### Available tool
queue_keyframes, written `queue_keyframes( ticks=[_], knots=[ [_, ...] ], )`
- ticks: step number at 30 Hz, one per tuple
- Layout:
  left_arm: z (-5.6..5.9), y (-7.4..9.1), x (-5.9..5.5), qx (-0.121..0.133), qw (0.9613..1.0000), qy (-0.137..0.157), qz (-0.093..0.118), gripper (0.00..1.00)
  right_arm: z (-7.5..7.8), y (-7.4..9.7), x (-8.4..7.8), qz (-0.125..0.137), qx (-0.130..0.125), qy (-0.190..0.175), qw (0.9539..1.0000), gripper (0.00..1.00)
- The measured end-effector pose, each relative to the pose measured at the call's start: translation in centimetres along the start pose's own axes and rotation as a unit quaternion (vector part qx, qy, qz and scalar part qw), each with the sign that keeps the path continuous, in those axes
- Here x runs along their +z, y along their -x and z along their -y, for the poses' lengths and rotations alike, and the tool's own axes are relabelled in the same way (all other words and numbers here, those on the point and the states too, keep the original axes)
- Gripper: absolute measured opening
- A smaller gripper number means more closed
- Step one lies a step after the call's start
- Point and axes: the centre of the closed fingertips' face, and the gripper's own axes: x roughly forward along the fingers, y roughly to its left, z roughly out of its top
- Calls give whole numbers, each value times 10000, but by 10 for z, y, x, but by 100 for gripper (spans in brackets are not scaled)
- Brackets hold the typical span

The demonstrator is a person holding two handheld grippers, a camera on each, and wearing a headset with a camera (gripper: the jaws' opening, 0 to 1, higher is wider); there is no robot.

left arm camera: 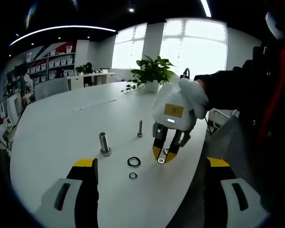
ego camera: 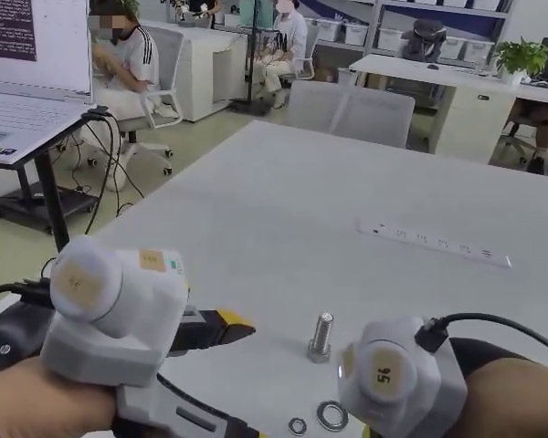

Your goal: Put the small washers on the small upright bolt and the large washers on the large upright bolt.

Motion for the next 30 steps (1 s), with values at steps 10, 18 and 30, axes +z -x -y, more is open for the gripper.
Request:
queue_keyframes(
  ticks=[10, 18, 30],
  knots=[
    [2, -7, 1, -99, 9999, -34, -64, 93, 11, 11, -28, -7, -144, -380, 9992, 14],
    [3, -10, 2, -142, 9998, -43, -108, 93, 18, 18, -48, 1, -248, -669, 9975, 14],
    [3, -15, 1, -223, 9996, -42, -166, 93, 30, 30, -84, -36, -415, -1138, 9926, 14]
  ],
)
